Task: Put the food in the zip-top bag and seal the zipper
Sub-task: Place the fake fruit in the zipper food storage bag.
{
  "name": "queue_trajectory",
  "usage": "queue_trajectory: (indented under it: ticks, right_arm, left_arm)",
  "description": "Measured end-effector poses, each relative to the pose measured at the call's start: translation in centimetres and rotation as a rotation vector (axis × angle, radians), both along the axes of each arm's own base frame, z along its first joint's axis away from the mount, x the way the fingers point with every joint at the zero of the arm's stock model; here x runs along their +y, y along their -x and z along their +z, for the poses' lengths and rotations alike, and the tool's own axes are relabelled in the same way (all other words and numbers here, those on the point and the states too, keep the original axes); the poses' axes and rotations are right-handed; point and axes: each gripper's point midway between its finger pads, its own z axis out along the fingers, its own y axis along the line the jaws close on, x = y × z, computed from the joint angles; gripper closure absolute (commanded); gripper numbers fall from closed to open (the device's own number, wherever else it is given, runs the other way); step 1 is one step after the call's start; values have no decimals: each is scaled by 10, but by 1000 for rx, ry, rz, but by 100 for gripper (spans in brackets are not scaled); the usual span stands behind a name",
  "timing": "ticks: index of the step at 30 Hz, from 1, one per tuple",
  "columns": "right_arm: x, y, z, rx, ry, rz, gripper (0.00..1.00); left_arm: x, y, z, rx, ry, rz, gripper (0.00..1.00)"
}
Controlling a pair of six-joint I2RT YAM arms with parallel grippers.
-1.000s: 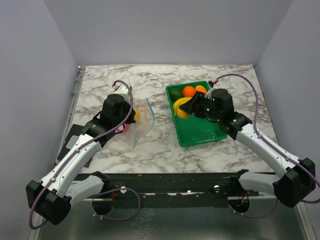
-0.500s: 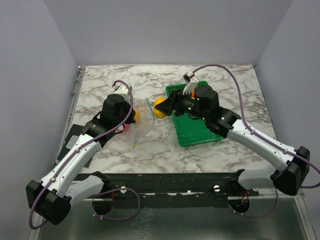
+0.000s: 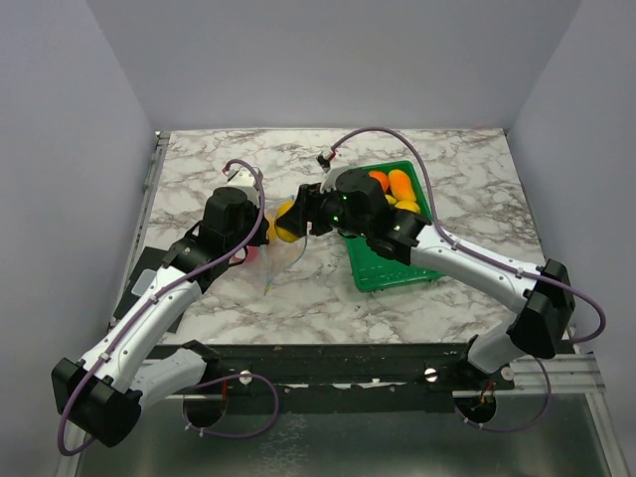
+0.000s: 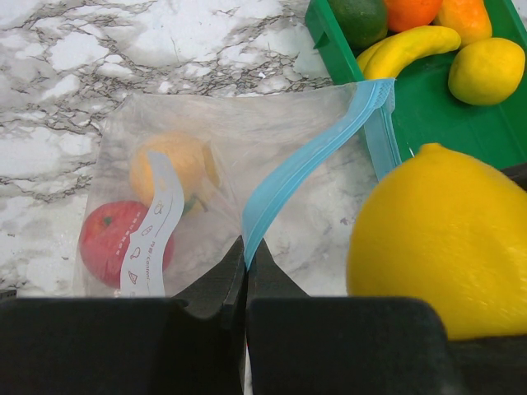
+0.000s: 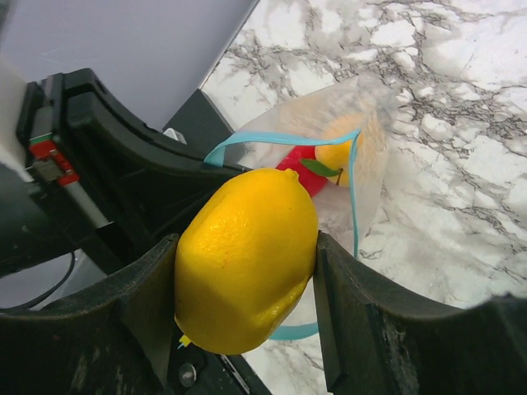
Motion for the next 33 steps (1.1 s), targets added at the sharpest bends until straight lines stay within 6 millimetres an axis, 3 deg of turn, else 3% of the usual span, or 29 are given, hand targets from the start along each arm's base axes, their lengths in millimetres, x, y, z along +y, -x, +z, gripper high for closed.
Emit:
queue_trajectory:
  ticks: [4, 10, 15, 19, 27, 33]
  right_arm:
    - [6, -6, -16, 14, 32, -17, 63]
    - [12, -11, -47, 47, 95, -34, 49]
    - [15, -9, -66, 72, 137, -28, 24]
    - [18, -4, -67, 75, 139, -18, 12]
    - [18, -1, -64, 72, 133, -13, 9]
    - [10, 4, -49, 55, 108, -15, 10]
  left_arm:
    - [0, 0, 0, 0, 0, 0, 100]
    - [0, 0, 0, 0, 0, 0, 100]
    - [0, 0, 0, 0, 0, 0, 100]
    - [0, 0, 0, 0, 0, 0, 100]
    - [0, 0, 0, 0, 0, 0, 100]
    - [0, 0, 0, 0, 0, 0, 100]
